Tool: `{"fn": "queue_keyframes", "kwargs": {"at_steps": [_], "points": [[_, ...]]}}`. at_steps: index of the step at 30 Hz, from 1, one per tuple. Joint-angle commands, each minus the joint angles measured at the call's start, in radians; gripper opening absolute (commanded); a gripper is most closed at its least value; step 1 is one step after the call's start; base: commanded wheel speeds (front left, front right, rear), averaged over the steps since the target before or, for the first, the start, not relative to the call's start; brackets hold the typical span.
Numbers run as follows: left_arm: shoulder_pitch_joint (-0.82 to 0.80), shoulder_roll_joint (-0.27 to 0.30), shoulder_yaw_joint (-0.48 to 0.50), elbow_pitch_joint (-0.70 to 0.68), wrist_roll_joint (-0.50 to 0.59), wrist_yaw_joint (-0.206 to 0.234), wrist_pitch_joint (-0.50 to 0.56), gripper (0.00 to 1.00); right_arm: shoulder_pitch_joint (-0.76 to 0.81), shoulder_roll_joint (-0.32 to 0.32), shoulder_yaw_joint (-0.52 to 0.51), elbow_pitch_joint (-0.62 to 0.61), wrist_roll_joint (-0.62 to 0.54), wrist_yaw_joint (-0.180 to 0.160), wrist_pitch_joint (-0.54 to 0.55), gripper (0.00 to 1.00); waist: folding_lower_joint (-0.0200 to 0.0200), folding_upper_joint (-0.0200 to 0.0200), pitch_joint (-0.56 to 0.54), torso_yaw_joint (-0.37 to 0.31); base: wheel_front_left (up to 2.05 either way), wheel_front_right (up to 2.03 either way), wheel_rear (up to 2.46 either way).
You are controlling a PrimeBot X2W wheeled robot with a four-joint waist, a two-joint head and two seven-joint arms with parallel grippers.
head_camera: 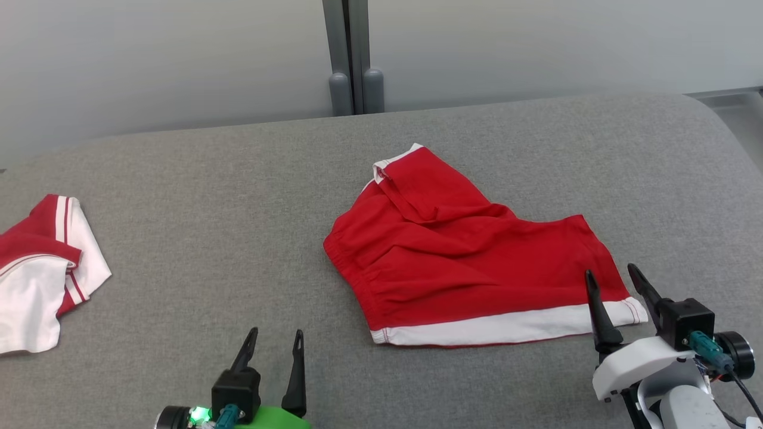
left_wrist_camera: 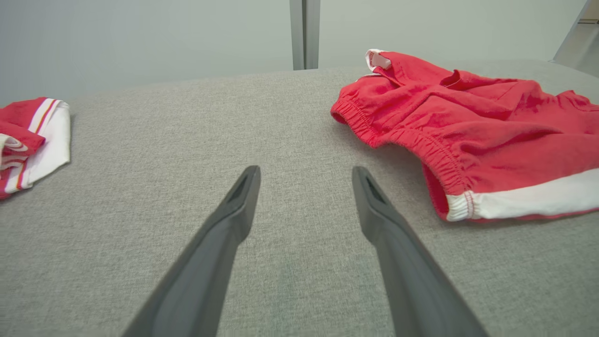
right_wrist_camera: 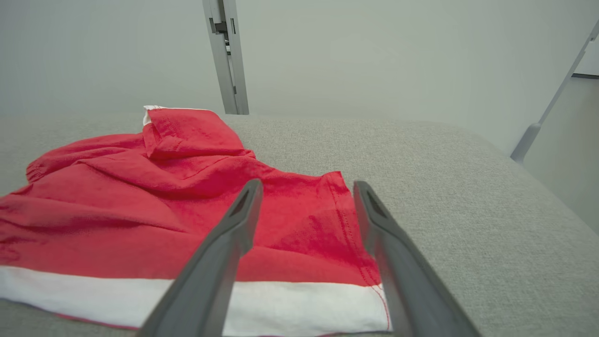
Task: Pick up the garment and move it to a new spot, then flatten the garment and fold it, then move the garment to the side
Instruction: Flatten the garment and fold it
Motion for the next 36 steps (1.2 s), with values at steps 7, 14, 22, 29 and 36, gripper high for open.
{"fn": "queue_keyframes", "kwargs": {"at_steps": [7, 14, 22, 29, 36], "points": [[0.042, 0.005, 0.030, -0.012, 0.010, 0.032, 0.000, 1.00, 0.035, -0.004, 0.002, 0.018, 0.013, -0.001, 0.000, 1.00, 0.0000, -0.0001, -0.025, 0.012, 0.00, 0.00, 0.00], [0.041, 0.004, 0.079, -0.005, 0.007, 0.068, 0.000, 1.00, 0.025, -0.004, -0.006, 0.029, 0.011, -0.001, 0.000, 1.00, 0.0000, -0.0001, -0.024, 0.018, 0.00, 0.00, 0.00], [0.042, 0.004, 0.104, 0.000, 0.000, 0.049, 0.000, 1.00, 0.018, -0.004, -0.001, 0.032, 0.016, -0.001, 0.000, 1.00, 0.0000, -0.0001, -0.020, 0.019, 0.00, 0.00, 0.00], [0.017, 0.004, 0.053, -0.006, -0.065, -0.018, 0.000, 1.00, 0.004, -0.004, 0.000, 0.029, 0.013, -0.001, 0.000, 1.00, 0.0000, -0.0001, 0.013, -0.007, 0.00, 0.00, 0.00], [-0.052, 0.005, -0.058, 0.012, -0.143, -0.102, 0.000, 1.00, -0.021, -0.004, -0.020, 0.025, 0.003, -0.001, 0.000, 1.00, 0.0000, -0.0001, 0.093, -0.053, 0.00, 0.00, 0.00]]}}
